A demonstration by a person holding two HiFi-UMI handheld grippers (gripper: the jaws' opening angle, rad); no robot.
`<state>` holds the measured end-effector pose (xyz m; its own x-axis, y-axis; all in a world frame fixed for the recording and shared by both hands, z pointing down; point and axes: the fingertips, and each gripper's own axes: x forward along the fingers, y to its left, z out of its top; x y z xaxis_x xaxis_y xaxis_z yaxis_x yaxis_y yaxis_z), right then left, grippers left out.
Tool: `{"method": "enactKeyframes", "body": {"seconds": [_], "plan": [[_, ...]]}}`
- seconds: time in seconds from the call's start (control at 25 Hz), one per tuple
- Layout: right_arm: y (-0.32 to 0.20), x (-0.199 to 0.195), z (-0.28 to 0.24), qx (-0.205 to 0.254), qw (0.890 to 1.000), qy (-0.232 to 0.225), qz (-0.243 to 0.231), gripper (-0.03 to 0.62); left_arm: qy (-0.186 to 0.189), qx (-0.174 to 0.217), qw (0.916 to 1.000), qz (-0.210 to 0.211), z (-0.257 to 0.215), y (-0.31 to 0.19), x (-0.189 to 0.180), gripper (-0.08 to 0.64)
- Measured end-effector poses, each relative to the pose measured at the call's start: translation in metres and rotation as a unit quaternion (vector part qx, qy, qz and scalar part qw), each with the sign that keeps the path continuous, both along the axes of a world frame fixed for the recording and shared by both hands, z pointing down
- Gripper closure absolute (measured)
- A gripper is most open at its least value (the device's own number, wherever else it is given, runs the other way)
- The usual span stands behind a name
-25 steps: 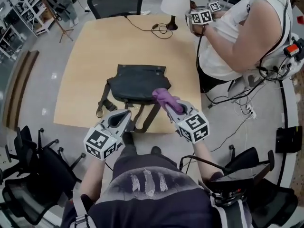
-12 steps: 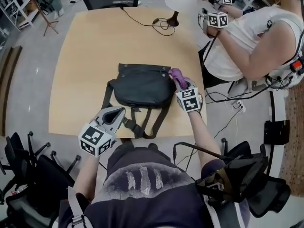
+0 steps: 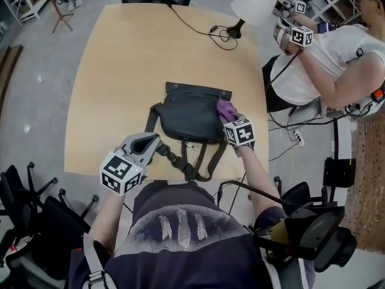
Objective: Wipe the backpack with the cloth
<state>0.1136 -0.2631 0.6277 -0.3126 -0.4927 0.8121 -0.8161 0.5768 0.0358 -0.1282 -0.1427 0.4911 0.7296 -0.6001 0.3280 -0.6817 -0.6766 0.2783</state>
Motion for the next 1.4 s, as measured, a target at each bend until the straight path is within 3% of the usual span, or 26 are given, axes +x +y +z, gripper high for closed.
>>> {"method": "enactKeyframes", "body": {"seconds": [0.16,0.44,0.68,0.84,1.04,1.16,1.28,1.36,1.4], "plan": [[0.016,-0.048,0.0,-0.024,0.997,0.026,-0.072,0.56,0.013,-0.009,0.9999,0.006,0.008,-0.009,-0.006,0.554],[0.043,-0.116,0.004,-0.039,0.987,0.052,-0.149,0.56,0.033,-0.001,0.9993,0.015,0.007,-0.02,-0.01,0.554],[0.07,-0.167,-0.003,-0.052,0.977,-0.004,-0.208,0.56,0.025,-0.005,0.9997,-0.001,0.008,-0.027,-0.009,0.554],[0.094,-0.202,-0.015,-0.086,0.956,-0.071,-0.272,0.56,0.008,0.005,0.9997,-0.023,-0.001,-0.035,-0.01,0.554],[0.12,-0.242,-0.053,-0.129,0.91,-0.204,-0.336,0.56,-0.007,0.005,0.9979,-0.064,-0.006,-0.04,-0.022,0.554],[0.108,-0.252,-0.085,-0.122,0.897,-0.289,-0.312,0.56,-0.024,0.014,0.9935,-0.111,-0.012,-0.047,-0.038,0.554],[0.062,-0.254,-0.101,-0.117,0.895,-0.381,-0.202,0.56,-0.046,0.027,0.9874,-0.149,-0.017,-0.049,-0.056,0.554],[0.023,-0.253,-0.089,-0.116,0.904,-0.388,-0.139,0.56,-0.047,0.025,0.9869,-0.153,-0.018,-0.049,-0.06,0.554],[0.007,-0.25,-0.075,-0.109,0.918,-0.359,-0.125,0.56,-0.046,0.024,0.9873,-0.15,-0.017,-0.048,-0.059,0.554]]}}
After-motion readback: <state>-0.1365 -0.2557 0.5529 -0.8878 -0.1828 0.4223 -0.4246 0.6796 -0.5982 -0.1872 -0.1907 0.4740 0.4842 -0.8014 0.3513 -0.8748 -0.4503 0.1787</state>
